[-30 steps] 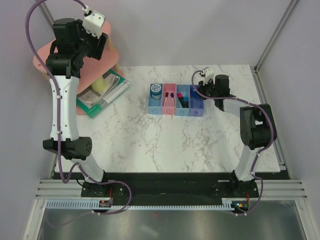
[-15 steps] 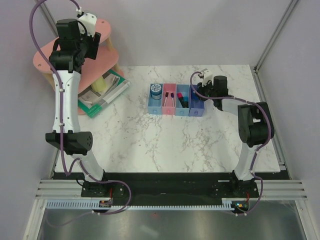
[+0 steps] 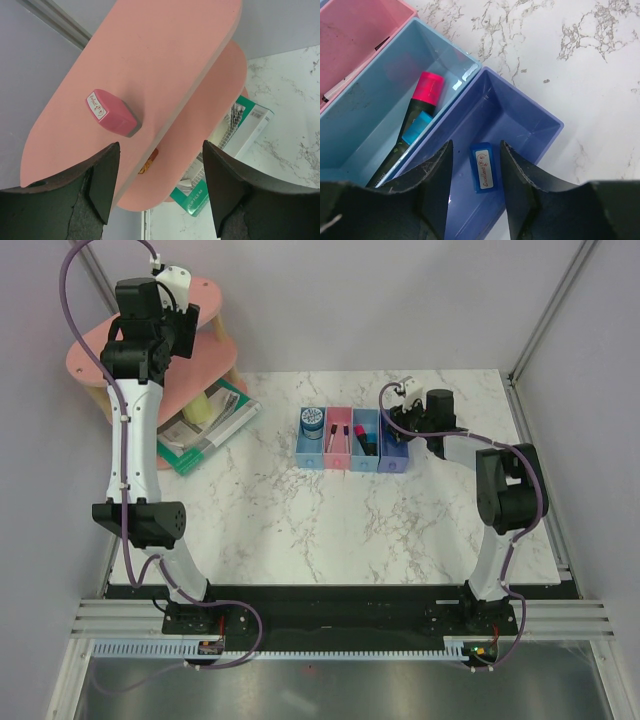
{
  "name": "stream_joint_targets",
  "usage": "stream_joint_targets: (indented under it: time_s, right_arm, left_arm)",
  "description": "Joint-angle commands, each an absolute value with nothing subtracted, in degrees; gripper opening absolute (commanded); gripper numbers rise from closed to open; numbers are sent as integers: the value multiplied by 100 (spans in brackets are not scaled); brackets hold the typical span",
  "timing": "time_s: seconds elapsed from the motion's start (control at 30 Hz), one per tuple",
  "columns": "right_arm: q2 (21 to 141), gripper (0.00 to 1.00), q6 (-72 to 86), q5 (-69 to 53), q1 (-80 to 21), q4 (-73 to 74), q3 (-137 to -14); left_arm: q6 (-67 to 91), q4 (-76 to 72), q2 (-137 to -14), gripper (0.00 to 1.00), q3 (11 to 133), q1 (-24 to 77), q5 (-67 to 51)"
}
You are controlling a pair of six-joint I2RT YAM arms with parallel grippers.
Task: Sort the stationery into containers
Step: Place the stationery in the storage box.
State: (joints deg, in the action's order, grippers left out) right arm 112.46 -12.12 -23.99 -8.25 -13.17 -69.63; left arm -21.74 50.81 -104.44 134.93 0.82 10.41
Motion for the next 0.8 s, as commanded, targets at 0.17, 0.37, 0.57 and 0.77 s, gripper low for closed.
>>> stream_joint_targets:
  time_s: [0.17, 0.37, 0.57, 0.77]
  right_arm:
    - [10407, 50, -1213, -2461, -835, -923, -7137]
    - [10037, 51, -1064, -2566, -826, -853, -7102]
    - [9879, 51, -941, -2619, -826, -826, -7145]
    - [9598, 52, -905, -2672, -826, -747, -7102]
  left_arm:
    - [-1828, 4720, -10424, 71, 13526, 44, 1511]
    - [-1591, 4439, -10354, 67, 13544, 53, 1881]
    - [-1380, 4255, -10371, 66, 13325, 44, 2223]
    - [-766, 4193, -10494, 68, 13219, 35, 2487]
